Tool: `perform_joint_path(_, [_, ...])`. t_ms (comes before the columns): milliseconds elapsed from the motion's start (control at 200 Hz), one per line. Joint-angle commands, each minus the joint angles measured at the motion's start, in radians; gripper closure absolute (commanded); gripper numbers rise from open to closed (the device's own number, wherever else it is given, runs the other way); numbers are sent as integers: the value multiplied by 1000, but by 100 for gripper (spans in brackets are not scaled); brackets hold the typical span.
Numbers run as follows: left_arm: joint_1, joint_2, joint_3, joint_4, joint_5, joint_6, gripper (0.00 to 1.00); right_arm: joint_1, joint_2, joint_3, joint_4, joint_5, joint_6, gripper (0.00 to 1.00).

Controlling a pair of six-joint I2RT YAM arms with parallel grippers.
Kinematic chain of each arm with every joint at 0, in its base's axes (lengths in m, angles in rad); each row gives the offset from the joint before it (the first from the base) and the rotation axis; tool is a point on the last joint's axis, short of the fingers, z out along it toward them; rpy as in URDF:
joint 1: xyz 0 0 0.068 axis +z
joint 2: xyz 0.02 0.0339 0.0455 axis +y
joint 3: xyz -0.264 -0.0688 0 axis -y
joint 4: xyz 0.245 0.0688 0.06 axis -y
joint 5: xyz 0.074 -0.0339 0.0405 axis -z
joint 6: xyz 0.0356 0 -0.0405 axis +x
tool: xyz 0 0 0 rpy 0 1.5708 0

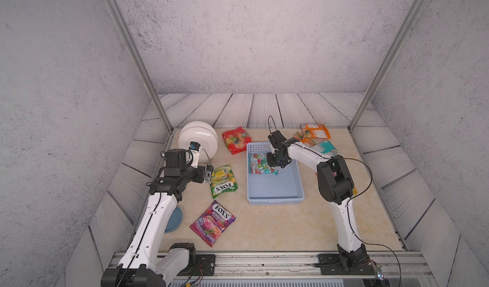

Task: Put the candies in the basket
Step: Place the candy in the basket, then pick up the candy at the center of the board.

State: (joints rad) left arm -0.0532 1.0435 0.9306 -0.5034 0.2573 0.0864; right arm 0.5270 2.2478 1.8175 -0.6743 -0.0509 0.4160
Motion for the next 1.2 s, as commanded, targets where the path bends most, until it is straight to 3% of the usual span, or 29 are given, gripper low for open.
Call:
perform_joint_path(0, [-10, -2, -1, 0, 5, -16, 2, 8, -60, -30, -32, 3, -1, 65])
perform_joint_path(345, [-33, 57, -17, 27, -1, -55, 2, 7, -335, -158, -62, 85, -89, 56])
perform_joint_path(806, [-15, 253, -2, 69, 10, -249, 0, -1, -778, -482, -24, 276, -285, 39])
perform_joint_path(1196, [18, 441, -4, 104, 29, -362, 4, -5, -1103, -876, 287, 384, -400, 20])
